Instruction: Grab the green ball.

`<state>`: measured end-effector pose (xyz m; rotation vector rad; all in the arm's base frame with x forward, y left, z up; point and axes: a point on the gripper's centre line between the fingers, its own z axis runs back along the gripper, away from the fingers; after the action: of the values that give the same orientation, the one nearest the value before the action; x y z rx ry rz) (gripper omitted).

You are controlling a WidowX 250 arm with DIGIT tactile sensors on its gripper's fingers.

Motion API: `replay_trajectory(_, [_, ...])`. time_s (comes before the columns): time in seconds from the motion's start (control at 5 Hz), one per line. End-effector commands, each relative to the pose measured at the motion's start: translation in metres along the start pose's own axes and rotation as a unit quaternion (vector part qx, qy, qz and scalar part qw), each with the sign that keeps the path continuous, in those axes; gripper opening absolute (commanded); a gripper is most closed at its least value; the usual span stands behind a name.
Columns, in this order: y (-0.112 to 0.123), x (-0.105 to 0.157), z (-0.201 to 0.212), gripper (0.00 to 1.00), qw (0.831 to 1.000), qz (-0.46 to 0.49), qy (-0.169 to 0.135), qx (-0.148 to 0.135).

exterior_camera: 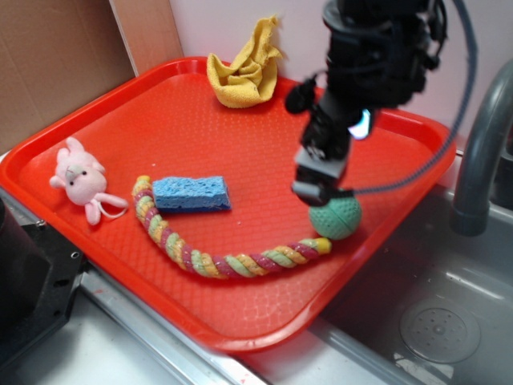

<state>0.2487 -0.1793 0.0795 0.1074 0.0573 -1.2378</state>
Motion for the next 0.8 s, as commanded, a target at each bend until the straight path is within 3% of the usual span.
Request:
replay_trajectory(0.0, [-0.017, 0.011, -0.014, 1.0, 0.999, 0.004, -0.021, -0.029])
replay_trajectory(0.4, [-0.032, 0.011, -0.022, 1.0, 0.998, -0.013, -0.006, -0.066])
replay_trajectory(0.6, [-0.038, 0.001, -0.033, 0.0, 0.995, 0.018, 0.013, -0.097])
